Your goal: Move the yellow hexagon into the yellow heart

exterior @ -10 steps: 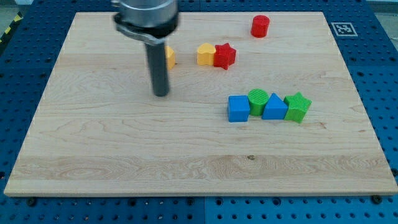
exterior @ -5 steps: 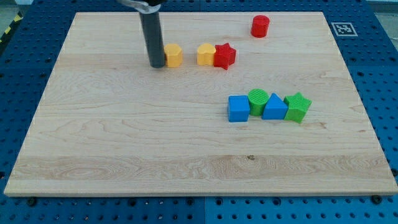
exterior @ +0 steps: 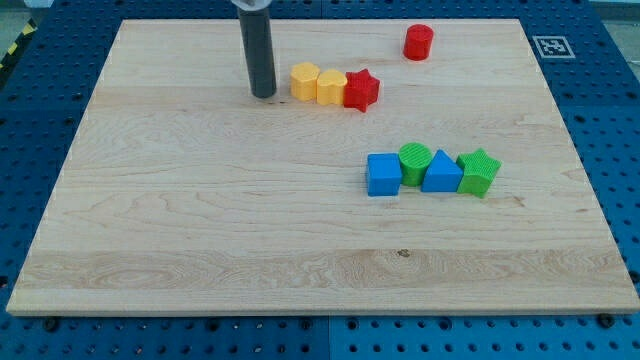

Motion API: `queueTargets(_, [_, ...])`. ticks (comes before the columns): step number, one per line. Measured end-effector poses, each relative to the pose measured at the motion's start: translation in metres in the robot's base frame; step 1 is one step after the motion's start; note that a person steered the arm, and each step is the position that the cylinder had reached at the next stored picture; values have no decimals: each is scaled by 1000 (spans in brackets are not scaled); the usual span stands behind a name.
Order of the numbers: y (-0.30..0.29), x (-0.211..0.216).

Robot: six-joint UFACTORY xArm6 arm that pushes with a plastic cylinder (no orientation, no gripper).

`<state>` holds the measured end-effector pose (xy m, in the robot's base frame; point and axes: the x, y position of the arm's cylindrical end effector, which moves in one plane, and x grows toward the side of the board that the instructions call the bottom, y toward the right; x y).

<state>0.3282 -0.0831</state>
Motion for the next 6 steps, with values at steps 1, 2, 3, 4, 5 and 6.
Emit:
queueTargets(1, [9, -18])
queueTargets(2, [43, -18])
queueTargets(3, [54, -16])
queueTargets(4, [38, -27])
queueTargets(5, [18, -76])
queueTargets(6, [26, -128])
